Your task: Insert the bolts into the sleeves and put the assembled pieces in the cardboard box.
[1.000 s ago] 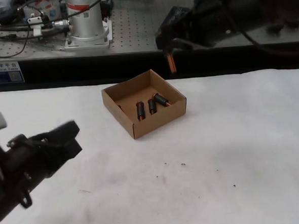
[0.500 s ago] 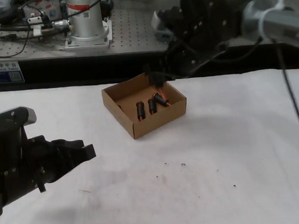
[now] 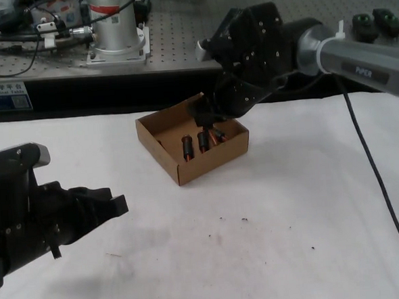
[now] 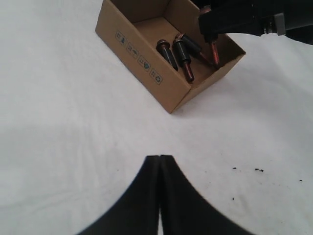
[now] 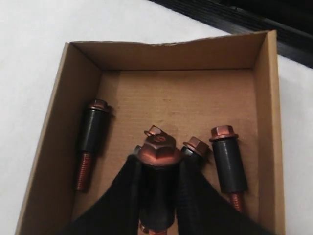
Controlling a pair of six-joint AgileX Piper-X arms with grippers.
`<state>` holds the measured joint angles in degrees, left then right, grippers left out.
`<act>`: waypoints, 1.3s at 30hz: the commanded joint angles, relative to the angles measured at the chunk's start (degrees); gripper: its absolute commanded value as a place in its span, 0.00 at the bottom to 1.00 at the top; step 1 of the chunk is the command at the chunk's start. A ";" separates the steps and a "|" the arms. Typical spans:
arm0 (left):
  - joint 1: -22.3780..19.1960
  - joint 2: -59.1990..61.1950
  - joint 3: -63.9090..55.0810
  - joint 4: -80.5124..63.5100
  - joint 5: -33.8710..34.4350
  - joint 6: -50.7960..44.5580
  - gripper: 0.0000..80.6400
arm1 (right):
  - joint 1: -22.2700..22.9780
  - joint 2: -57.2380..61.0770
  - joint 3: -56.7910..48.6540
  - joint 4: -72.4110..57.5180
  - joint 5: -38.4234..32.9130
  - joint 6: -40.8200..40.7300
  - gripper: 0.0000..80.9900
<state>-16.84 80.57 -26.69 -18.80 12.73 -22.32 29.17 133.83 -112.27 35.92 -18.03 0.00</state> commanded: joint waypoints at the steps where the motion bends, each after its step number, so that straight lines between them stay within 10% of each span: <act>1: -0.03 -0.31 -0.52 -0.53 -0.65 0.47 0.01 | -0.73 -0.05 -1.28 -0.67 -0.54 0.36 0.07; 21: -0.03 -0.31 -0.52 -0.53 -0.65 0.47 0.01 | -0.19 -0.05 -1.28 -0.24 -0.54 1.69 0.09; 30: -0.03 -0.31 -0.52 -0.53 -0.63 1.74 0.01 | 1.66 -0.05 -1.28 0.41 -3.74 -5.97 0.94; 39: -0.03 -0.31 -0.52 -0.76 -0.63 1.72 0.01 | 2.34 -2.27 -1.28 1.46 -6.53 -4.69 0.61</act>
<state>-16.84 80.57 -26.69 -18.65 12.62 -21.02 31.70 134.26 -112.74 35.82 -23.50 -6.52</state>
